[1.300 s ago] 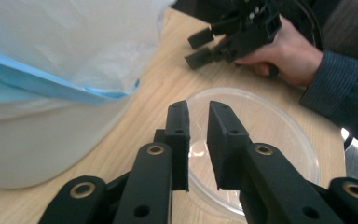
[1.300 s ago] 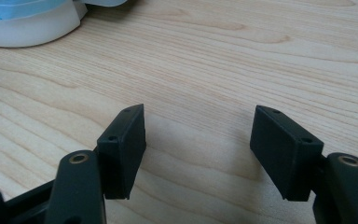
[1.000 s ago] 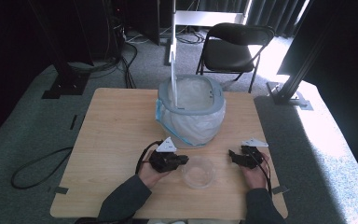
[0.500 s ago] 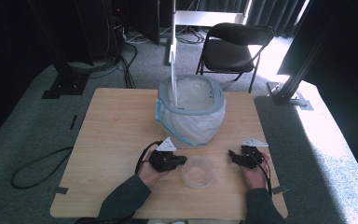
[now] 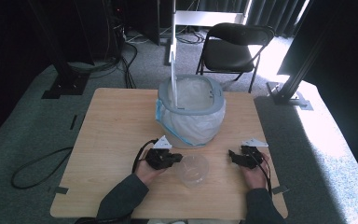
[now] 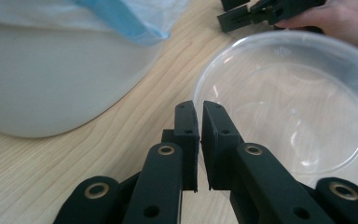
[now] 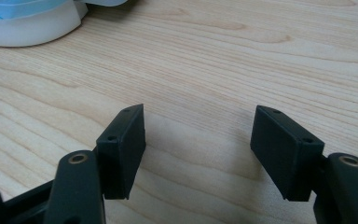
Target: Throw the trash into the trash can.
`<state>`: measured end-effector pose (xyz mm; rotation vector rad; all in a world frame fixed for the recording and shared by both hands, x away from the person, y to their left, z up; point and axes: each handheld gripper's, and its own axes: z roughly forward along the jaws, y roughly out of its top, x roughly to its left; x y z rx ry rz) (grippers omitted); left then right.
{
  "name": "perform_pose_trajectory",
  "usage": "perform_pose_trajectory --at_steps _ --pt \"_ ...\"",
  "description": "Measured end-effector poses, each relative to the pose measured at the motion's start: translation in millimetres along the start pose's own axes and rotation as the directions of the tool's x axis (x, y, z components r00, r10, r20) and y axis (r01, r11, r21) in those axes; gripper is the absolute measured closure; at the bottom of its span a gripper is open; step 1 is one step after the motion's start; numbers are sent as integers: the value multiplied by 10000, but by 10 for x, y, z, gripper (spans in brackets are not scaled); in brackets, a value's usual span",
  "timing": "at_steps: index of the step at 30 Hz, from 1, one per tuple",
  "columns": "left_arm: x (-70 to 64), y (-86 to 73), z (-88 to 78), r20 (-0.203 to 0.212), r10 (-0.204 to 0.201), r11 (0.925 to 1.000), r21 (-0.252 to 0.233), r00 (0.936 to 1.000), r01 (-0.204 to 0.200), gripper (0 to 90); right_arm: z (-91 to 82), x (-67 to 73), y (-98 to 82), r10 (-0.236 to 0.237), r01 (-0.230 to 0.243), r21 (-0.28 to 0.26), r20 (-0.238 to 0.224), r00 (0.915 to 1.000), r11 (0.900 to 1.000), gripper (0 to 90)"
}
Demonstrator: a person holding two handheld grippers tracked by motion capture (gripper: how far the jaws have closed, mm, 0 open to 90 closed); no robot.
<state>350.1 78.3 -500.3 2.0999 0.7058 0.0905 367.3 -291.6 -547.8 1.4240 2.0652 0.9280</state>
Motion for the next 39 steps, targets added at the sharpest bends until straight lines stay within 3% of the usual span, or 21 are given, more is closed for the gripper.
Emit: perform_pose_trajectory --at_steps 10,22,26,33,39 --pt "117 -117 71 -188 -384 9987 328 9991 390 827 0 0 0 -2 2 -6 -4 10000 10000 344" --pt "135 -113 -13 -283 -557 9984 6 9980 558 787 0 1 -1 -16 16 -5 0 10000 10000 343" --pt "92 -83 -130 -312 -697 9967 -429 9971 684 748 -1 3 -2 -22 22 -7 -2 10000 10000 343" --pt "-31 -5 -390 -75 -566 9923 -1112 9984 554 678 -3 6 -3 -9 9 0 -2 10000 10000 343" --pt "-172 36 -443 120 -198 9938 -1096 9997 210 625 -3 6 -3 -8 8 1 -3 10000 10000 342"
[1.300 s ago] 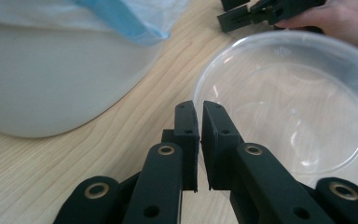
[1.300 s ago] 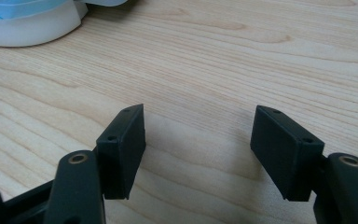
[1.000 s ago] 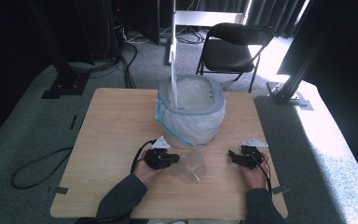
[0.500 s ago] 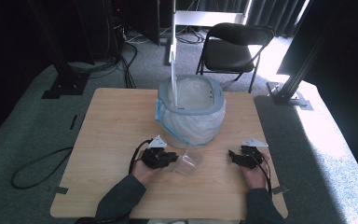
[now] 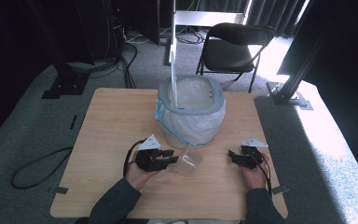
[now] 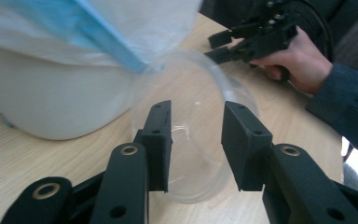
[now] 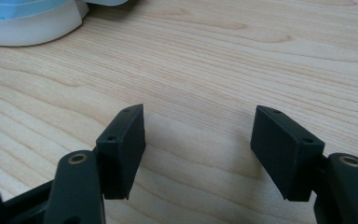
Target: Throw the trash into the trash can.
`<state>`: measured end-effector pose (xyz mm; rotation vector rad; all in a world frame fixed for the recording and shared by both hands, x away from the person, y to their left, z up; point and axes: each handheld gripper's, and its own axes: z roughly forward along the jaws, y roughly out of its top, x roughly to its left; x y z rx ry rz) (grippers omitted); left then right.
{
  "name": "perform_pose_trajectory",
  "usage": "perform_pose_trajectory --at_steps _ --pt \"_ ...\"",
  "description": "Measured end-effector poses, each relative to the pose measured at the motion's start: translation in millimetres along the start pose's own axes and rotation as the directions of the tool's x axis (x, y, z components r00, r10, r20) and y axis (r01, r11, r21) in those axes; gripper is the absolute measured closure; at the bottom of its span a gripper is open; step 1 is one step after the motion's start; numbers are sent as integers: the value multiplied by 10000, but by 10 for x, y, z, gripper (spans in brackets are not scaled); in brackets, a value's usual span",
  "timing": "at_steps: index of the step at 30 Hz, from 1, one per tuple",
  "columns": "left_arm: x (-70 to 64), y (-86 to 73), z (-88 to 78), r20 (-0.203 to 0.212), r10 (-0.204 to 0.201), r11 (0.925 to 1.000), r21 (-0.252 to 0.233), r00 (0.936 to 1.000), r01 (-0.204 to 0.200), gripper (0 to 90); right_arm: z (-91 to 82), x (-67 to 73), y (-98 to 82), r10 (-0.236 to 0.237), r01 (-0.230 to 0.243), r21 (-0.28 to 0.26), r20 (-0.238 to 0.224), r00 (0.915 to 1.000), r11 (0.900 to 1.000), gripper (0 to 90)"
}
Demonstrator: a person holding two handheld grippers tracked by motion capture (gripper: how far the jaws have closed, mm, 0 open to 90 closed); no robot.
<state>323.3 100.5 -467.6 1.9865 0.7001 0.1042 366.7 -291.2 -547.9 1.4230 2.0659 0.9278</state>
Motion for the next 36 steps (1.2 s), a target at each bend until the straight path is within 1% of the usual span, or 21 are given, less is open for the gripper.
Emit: perform_pose_trajectory --at_steps 4,6,11,14,19,26,27,28,29,33,36 --pt "-81 33 71 6 307 9993 201 9995 -307 624 0 0 0 1 -1 1 1 10000 10000 343" --pt "-105 49 113 -2 392 9987 332 9992 -391 627 0 1 0 7 -7 1 2 10000 10000 342" --pt "-131 64 180 -93 416 9975 571 9991 -410 658 0 0 0 1 -1 3 -8 10000 10000 340" --pt "-142 75 209 -138 511 9962 711 9986 -500 695 0 0 0 -2 2 5 -10 10000 10000 339" --pt "-158 88 227 -178 651 9944 849 9977 -634 767 0 0 0 -3 3 6 -14 10000 10000 339" --pt "-158 96 195 -463 729 9936 902 9963 -685 826 0 0 0 -6 6 6 -18 10000 10000 338" --pt "-158 96 195 -463 729 9936 902 9963 -685 830 0 0 0 -6 6 6 -18 10000 10000 338" --pt "-156 98 191 -365 746 9936 874 9965 -712 830 0 0 0 -2 2 7 -19 10000 10000 338" --pt "-163 99 191 -365 801 9929 914 9961 -765 833 0 0 0 -4 4 10 -18 10000 10000 338" --pt "-195 109 189 -158 956 9912 938 9953 -937 835 0 0 0 -1 1 8 -19 10000 10000 338" --pt "-192 124 174 -118 899 9924 854 9959 -886 835 0 0 0 -4 4 7 -20 10000 10000 338"
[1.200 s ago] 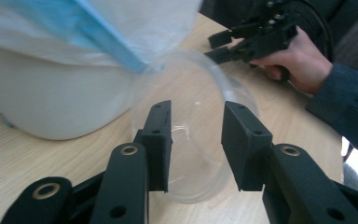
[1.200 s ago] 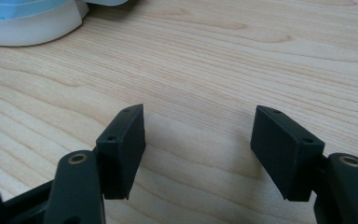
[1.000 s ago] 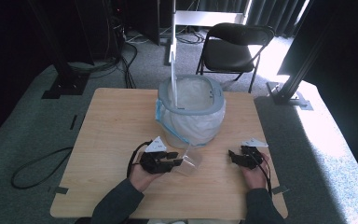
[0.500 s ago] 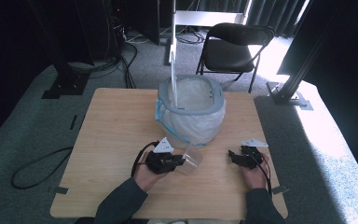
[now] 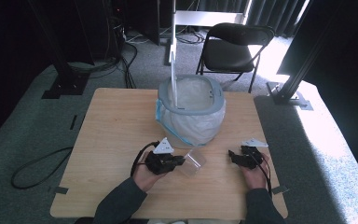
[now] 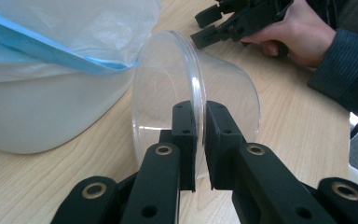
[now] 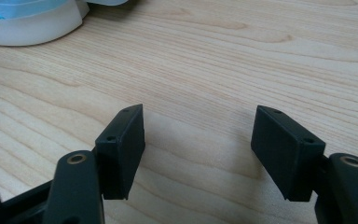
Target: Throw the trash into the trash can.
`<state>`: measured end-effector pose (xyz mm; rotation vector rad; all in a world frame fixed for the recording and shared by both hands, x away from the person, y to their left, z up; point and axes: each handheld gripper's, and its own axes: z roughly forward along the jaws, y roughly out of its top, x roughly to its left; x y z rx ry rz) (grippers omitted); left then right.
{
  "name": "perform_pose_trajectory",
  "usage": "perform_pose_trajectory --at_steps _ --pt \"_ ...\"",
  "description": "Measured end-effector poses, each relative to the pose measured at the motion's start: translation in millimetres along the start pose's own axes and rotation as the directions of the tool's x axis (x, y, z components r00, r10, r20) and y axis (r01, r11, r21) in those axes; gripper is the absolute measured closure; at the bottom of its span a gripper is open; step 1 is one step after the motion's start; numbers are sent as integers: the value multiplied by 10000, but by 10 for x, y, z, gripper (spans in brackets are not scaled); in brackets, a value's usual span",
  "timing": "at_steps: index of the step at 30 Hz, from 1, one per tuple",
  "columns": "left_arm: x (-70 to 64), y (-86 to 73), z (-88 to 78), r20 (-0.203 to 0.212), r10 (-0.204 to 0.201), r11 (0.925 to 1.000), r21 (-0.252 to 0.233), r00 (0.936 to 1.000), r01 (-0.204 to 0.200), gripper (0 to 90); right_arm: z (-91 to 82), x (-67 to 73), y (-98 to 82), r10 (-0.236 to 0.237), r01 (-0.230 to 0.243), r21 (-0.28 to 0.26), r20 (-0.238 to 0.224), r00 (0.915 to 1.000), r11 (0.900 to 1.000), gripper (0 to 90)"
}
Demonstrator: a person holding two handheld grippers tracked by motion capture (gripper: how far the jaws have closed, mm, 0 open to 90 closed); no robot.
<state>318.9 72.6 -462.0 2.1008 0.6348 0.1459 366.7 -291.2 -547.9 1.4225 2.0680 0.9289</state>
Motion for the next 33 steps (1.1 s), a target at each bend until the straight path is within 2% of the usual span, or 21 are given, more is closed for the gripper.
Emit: perform_pose_trajectory --at_steps 10,33 --pt "27 34 -54 47 -123 9996 -247 9999 124 835 0 0 0 -4 4 4 2 10000 10000 337" --pt "2 195 -185 244 120 9981 -600 9996 -105 834 4 1 2 37 -37 9 10 10000 10000 321"
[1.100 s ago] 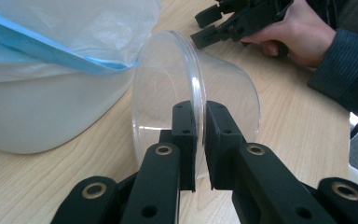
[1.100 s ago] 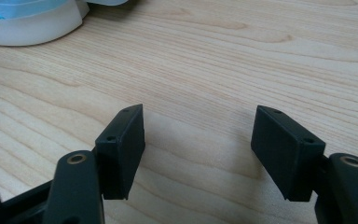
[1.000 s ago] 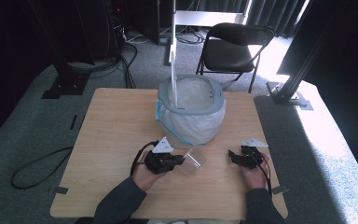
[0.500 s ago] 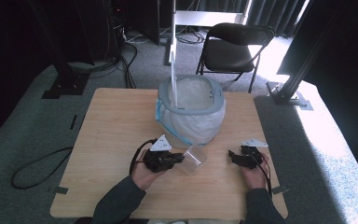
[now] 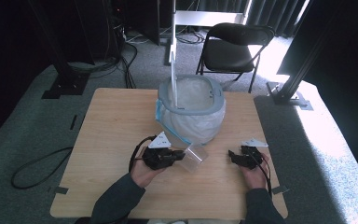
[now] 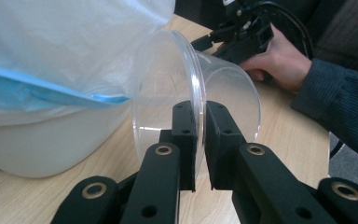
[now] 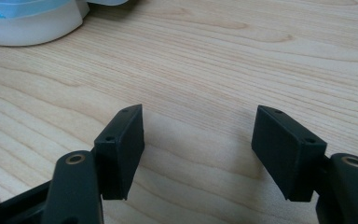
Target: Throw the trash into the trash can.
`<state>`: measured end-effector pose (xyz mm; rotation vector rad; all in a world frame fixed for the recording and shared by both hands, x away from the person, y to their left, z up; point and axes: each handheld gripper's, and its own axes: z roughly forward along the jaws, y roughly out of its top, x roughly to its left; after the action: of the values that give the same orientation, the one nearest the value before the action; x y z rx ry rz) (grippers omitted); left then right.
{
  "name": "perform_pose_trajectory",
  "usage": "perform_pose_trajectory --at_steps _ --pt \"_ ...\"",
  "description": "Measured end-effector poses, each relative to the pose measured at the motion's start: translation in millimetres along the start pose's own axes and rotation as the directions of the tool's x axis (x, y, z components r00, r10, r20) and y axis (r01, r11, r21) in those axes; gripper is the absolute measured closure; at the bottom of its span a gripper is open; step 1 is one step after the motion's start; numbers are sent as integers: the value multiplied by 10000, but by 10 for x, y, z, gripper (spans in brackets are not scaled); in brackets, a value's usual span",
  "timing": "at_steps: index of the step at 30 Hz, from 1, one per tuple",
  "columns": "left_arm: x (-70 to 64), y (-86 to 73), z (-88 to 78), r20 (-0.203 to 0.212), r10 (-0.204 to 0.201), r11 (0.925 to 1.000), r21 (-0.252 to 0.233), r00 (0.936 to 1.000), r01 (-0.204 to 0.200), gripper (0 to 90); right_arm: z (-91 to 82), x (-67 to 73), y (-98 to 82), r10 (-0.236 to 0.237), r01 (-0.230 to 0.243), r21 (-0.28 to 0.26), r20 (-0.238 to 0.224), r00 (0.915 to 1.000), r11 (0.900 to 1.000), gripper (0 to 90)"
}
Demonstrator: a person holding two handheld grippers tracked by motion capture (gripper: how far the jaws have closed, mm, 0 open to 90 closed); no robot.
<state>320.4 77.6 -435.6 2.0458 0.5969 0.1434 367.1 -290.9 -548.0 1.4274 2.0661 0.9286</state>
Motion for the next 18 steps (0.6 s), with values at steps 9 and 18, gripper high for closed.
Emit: perform_pose_trajectory --at_steps 9,18 --pt "-15 79 -35 116 100 9999 -105 9999 -99 835 3 1 2 17 -17 22 23 10000 10000 306" --pt "-51 138 -72 390 77 9993 -355 9992 -63 835 3 2 3 -3 3 40 20 10000 10000 302"
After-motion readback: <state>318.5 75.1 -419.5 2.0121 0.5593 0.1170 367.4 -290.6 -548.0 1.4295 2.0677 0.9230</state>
